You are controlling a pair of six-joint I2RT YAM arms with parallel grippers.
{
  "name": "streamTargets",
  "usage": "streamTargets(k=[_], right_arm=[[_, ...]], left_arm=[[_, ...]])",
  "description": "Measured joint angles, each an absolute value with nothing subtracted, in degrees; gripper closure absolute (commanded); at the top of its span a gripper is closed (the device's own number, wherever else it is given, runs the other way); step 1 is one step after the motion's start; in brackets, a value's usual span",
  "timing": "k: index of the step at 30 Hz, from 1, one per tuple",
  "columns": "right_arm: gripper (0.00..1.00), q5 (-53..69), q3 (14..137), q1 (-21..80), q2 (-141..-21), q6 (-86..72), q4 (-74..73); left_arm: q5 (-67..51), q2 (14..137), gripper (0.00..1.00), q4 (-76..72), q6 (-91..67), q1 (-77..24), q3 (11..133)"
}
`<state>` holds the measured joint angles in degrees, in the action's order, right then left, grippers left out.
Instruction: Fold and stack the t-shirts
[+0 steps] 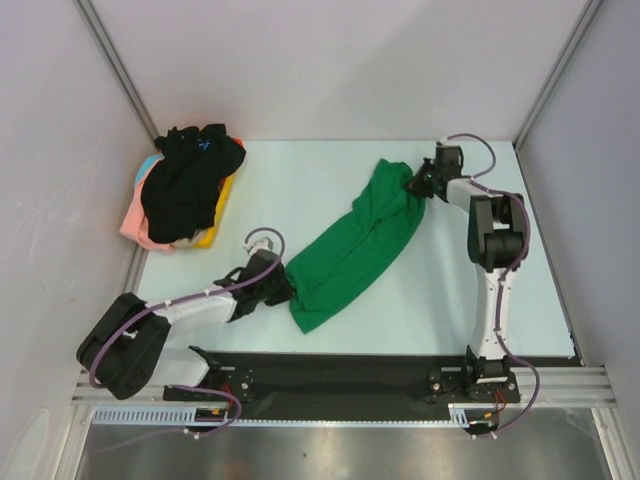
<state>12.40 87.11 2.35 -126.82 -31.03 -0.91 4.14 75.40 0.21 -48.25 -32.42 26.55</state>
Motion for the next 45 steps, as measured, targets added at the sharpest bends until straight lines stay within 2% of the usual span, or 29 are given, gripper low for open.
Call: streamTargets(k=[5, 10, 12, 16, 18, 19, 21, 22, 26, 28, 33, 34, 37, 38, 40, 41, 42, 44, 45], right_arm=[[1.0, 18.0, 111.5, 7.2, -141.8, -27.7, -5.5], [1.0, 20.7, 136.0, 12.7, -155.2, -24.5, -12.1], [1.0, 20.9, 140.2, 14.5, -157.6, -24.1, -12.6], [1.0, 20.9, 140.8, 16.8, -157.9, -24.4, -12.3], [1.0, 20.7, 141.2, 16.8, -157.9, -24.3, -12.3], [1.0, 20.2, 141.4, 16.7, -157.9, -24.3, -12.3], [1.0, 18.9, 141.4, 16.3, -157.9, -24.3, -12.3], [1.0, 18.0, 141.4, 16.2, -157.9, -24.3, -12.4], [1.0, 13.3, 140.6, 15.7, -157.9, -24.3, -12.4], [1.0, 10.7, 140.2, 15.6, -157.9, -24.4, -12.5], [1.0, 5.0, 139.5, 15.4, -157.7, -24.5, -12.3], [1.0, 4.1, 139.2, 15.4, -157.5, -24.6, -12.2], [0.8, 2.6, 138.0, 15.1, -156.8, -24.9, -11.9], [0.65, 2.4, 138.0, 15.0, -156.8, -24.9, -11.8], [0.49, 2.5, 138.0, 14.7, -156.7, -25.0, -11.6], [0.31, 2.4, 138.0, 14.6, -156.3, -24.8, -11.7], [0.21, 2.2, 137.9, 14.5, -156.0, -25.0, -12.0], [0.05, 2.1, 137.0, 14.3, -154.6, -24.4, -12.4], [0.02, 2.2, 136.3, 14.1, -153.4, -24.4, -13.2]], left_arm=[[1.5, 76.6, 1.0, -1.2, -57.9, -44.8, 26.2], [0.0, 84.7, 1.0, -3.2, -64.6, -54.4, 32.2], [-1.2, 89.3, 1.0, -4.1, -66.7, -57.0, 35.7], [-4.4, 96.8, 0.99, -6.5, -69.0, -59.9, 42.3], [-5.2, 99.0, 0.86, -7.1, -69.6, -61.2, 44.4], [-5.1, 99.2, 0.75, -6.9, -69.6, -61.6, 44.9], [-4.8, 99.3, 0.69, -5.3, -69.6, -62.8, 45.8], [-4.4, 99.2, 0.57, -4.1, -69.5, -63.4, 46.3], [-2.7, 95.2, 0.5, 1.6, -69.4, -66.1, 47.0], [-1.7, 91.2, 0.42, 4.9, -69.5, -67.9, 46.6], [2.0, 76.1, 0.38, 11.6, -70.5, -71.2, 41.5], [3.0, 72.7, 0.34, 13.0, -70.8, -71.5, 40.1], [6.1, 65.3, 0.32, 16.7, -72.0, -72.1, 37.1], [7.2, 63.6, 0.32, 17.8, -72.2, -72.2, 36.3], [8.9, 61.6, 0.32, 19.9, -72.1, -72.2, 35.2], [9.6, 61.1, 0.32, 20.8, -72.1, -72.2, 34.9], [10.3, 60.9, 0.32, 21.5, -72.0, -72.3, 34.9], [11.6, 60.8, 0.32, 22.7, -71.5, -72.3, 34.9], [12.2, 60.8, 0.3, 23.4, -71.0, -72.3, 34.9]])
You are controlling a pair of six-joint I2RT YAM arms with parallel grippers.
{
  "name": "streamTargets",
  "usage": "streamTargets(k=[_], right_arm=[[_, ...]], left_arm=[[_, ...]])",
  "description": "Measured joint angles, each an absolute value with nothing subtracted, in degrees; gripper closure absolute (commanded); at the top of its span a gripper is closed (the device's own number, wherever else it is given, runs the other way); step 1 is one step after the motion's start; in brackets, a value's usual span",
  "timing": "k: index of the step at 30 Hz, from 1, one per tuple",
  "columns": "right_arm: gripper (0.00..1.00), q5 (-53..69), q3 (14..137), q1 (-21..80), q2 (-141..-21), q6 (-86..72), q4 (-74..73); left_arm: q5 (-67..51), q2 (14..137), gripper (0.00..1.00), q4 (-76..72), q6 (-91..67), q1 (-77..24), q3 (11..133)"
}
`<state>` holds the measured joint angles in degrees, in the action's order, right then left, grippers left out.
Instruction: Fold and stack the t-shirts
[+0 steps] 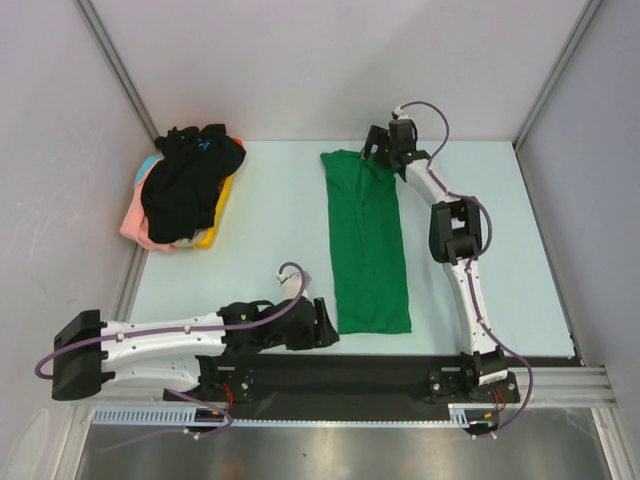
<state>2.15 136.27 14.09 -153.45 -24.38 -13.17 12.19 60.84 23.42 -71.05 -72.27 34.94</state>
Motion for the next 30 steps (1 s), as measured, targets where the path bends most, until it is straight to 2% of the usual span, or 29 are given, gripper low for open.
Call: streamTargets(k=[6, 7, 9, 13, 17, 22, 27, 30], right_arm=[[0.0, 1.9, 135.4, 12.3, -145.4, -22.2, -18.8], [0.0, 1.7, 133.8, 12.0, -142.8, -22.1, -19.7], [0.0, 1.3, 128.7, 11.3, -135.1, -22.2, -21.9], [0.0, 0.4, 107.1, 10.2, -113.3, -24.1, -21.7], [0.0, 0.0, 81.7, 10.8, -90.5, -27.4, -19.6], [0.0, -2.2, 57.5, 15.7, -72.6, -31.9, -22.5], [0.01, -3.8, 40.3, 20.0, -56.5, -38.0, -28.0], [0.02, -5.4, 36.2, 25.1, -48.7, -41.1, -31.0]], left_arm=[[16.1, 60.3, 0.23, 26.3, -66.7, -72.4, 36.6], [16.9, 59.8, 0.16, 26.4, -65.9, -72.4, 36.7], [18.8, 58.6, 0.11, 26.7, -64.3, -72.4, 36.7], [22.4, 56.6, 0.0, 26.5, -60.7, -72.4, 36.7], [23.4, 55.7, 0.0, 25.2, -56.9, -70.7, 36.6], [21.4, 53.4, 0.0, 20.1, -53.4, -65.0, 33.3], [19.3, 53.4, 0.0, 15.4, -52.4, -62.7, 29.1], [18.0, 56.1, 0.02, 13.1, -52.5, -62.7, 28.8]])
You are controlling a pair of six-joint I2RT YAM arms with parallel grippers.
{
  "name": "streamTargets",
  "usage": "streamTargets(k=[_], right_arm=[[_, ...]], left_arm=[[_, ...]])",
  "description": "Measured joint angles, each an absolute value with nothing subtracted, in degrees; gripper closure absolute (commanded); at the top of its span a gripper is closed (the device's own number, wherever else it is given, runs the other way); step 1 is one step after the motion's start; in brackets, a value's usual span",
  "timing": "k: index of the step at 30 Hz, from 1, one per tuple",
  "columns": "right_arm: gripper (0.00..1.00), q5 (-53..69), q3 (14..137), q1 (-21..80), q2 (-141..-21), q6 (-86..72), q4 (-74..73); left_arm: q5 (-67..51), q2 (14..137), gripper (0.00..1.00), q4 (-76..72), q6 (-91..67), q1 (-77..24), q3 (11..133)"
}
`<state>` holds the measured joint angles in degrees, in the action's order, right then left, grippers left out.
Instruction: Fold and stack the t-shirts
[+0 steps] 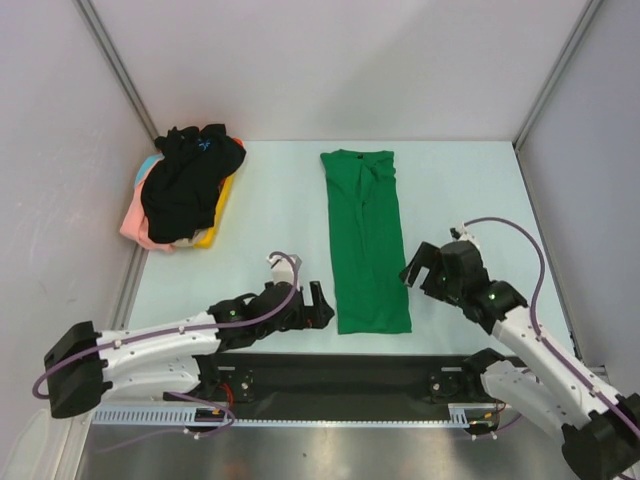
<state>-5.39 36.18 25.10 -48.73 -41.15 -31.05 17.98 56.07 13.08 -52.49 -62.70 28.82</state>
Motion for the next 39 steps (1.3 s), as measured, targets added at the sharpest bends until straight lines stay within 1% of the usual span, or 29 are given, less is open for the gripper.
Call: streamTargets(k=[3, 6, 12, 15, 19, 21, 22, 23, 24, 29, 30, 32, 33, 34, 35, 37, 38, 39], right_arm=[[0.03, -7.7, 33.3, 30.5, -44.3, -45.1, -32.8], [0.06, -9.4, 29.3, 35.2, -42.0, -48.8, -34.0], [0.09, -12.0, 23.3, 44.7, -41.5, -56.0, -36.6], [0.16, -13.0, 22.3, 47.1, -42.1, -58.1, -36.0], [0.32, -13.4, 20.2, 47.5, -44.3, -59.5, -33.5], [0.37, -13.7, 20.2, 47.5, -45.3, -60.1, -32.2], [0.44, -13.8, 20.2, 47.5, -46.0, -60.2, -31.6], [0.47, -13.9, 20.1, 47.5, -46.3, -60.2, -31.1], [0.53, -14.0, 19.9, 47.5, -46.7, -60.2, -30.5], [0.69, -14.2, 19.1, 47.5, -47.0, -60.4, -29.5], [0.72, -14.2, 18.9, 47.5, -47.0, -60.4, -29.3], [0.78, -14.3, 18.6, 47.5, -47.0, -60.4, -29.0], [0.81, -14.3, 18.4, 47.5, -46.9, -60.4, -28.8], [0.84, -14.3, 18.2, 47.5, -46.8, -60.4, -28.5], [0.85, -14.2, 17.9, 47.5, -46.5, -60.4, -28.1], [0.88, -14.2, 17.3, 47.5, -45.9, -60.4, -27.6], [0.9, -14.2, 17.2, 47.5, -45.7, -60.4, -27.4], [0.92, -14.2, 17.1, 47.5, -45.6, -60.3, -27.3]], left_arm=[[15.8, 59.8, 0.04, 10.9, -52.7, -62.7, 28.8], [14.4, 62.1, 0.04, 9.4, -53.4, -63.5, 28.4], [12.9, 65.6, 0.06, 6.5, -55.1, -66.8, 26.6], [12.7, 68.0, 0.07, 4.9, -56.0, -67.5, 25.8], [12.8, 70.3, 0.09, 1.5, -56.9, -67.7, 25.5], [12.9, 71.2, 0.09, 0.2, -57.0, -67.7, 25.7], [12.9, 71.8, 0.09, -0.4, -57.0, -67.6, 25.8], [12.9, 72.4, 0.09, -1.3, -57.0, -67.7, 25.9], [12.9, 72.9, 0.12, -2.2, -57.1, -67.7, 26.1], [12.8, 75.7, 0.16, -5.9, -57.1, -67.7, 26.5], [12.8, 76.1, 0.24, -6.5, -57.1, -67.7, 26.6], [12.6, 77.2, 0.31, -7.6, -57.2, -67.6, 26.7], [12.3, 78.0, 0.39, -8.4, -57.1, -67.6, 26.7], [12.2, 78.6, 0.42, -9.1, -57.1, -67.7, 26.9], [11.7, 79.6, 0.48, -9.6, -57.1, -67.6, 27.2], [11.4, 81.3, 0.53, -10.7, -57.0, -67.7, 27.8], [11.2, 82.3, 0.6, -11.5, -57.0, -67.7, 28.1], [11.1, 83.1, 0.64, -11.9, -57.1, -67.7, 28.6]])
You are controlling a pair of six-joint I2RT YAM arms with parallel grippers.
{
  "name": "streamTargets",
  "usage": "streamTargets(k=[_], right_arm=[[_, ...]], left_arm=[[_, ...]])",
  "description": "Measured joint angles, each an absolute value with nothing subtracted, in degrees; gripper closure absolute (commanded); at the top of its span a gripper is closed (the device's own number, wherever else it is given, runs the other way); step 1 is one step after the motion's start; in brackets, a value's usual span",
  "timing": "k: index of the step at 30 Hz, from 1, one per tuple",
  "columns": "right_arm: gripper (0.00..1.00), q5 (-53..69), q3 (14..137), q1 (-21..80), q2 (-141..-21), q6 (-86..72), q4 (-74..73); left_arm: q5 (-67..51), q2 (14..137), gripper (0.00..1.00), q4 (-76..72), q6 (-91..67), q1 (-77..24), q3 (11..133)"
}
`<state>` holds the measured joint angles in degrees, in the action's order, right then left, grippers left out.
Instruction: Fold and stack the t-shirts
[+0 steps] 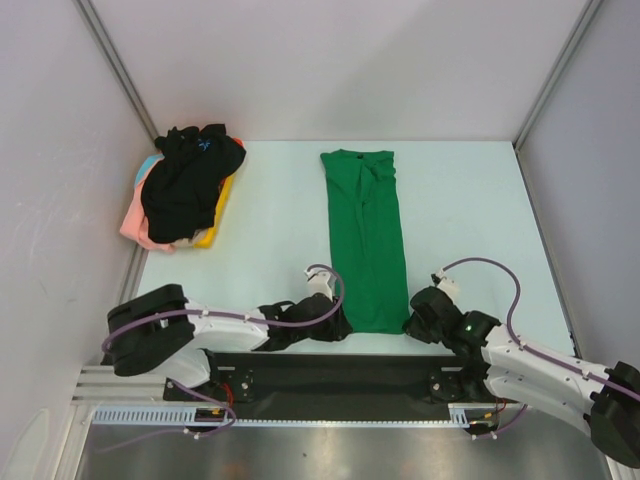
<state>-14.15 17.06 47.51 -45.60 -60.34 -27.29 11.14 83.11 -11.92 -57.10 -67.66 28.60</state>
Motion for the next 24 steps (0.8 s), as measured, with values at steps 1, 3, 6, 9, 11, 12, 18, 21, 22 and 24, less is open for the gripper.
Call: streamTargets(k=[1, 3, 6, 9, 11, 12, 18, 21, 22, 24], right_arm=[[0.97, -14.2, 17.0, 47.5, -45.5, -60.3, -27.1], [1.0, -14.2, 16.8, 47.5, -45.5, -60.0, -26.8], [1.0, -14.1, 16.6, 47.5, -45.3, -59.7, -26.3], [1.0, -14.2, 16.4, 47.5, -44.5, -59.8, -26.5], [1.0, -14.2, 16.4, 47.6, -43.9, -60.0, -27.6], [1.0, -14.1, 16.4, 47.7, -43.5, -60.2, -28.2], [1.0, -13.7, 20.9, 50.2, -42.7, -60.9, -34.1], [1.0, -14.3, 25.5, 50.2, -43.0, -60.1, -36.0], [1.0, -14.8, 27.4, 50.0, -43.6, -59.3, -36.4], [1.0, -15.3, 31.4, 48.8, -45.6, -57.7, -36.9]], left_arm=[[11.2, 84.0, 0.67, -11.9, -57.1, -67.7, 29.0], [11.2, 85.3, 0.81, -11.9, -57.2, -67.7, 30.1], [11.6, 87.0, 1.0, -10.2, -57.3, -67.7, 32.0], [11.9, 86.8, 1.0, -8.4, -57.5, -67.8, 32.6], [12.2, 85.7, 1.0, -6.4, -58.2, -67.9, 32.6], [12.3, 84.7, 1.0, -4.6, -58.5, -68.0, 32.4], [12.6, 76.2, 1.0, 3.9, -59.5, -69.3, 31.3], [13.8, 72.2, 1.0, 9.7, -58.9, -69.2, 33.3], [14.2, 71.3, 1.0, 11.9, -58.4, -68.8, 34.7], [14.5, 69.9, 1.0, 14.9, -57.3, -67.9, 37.6]])
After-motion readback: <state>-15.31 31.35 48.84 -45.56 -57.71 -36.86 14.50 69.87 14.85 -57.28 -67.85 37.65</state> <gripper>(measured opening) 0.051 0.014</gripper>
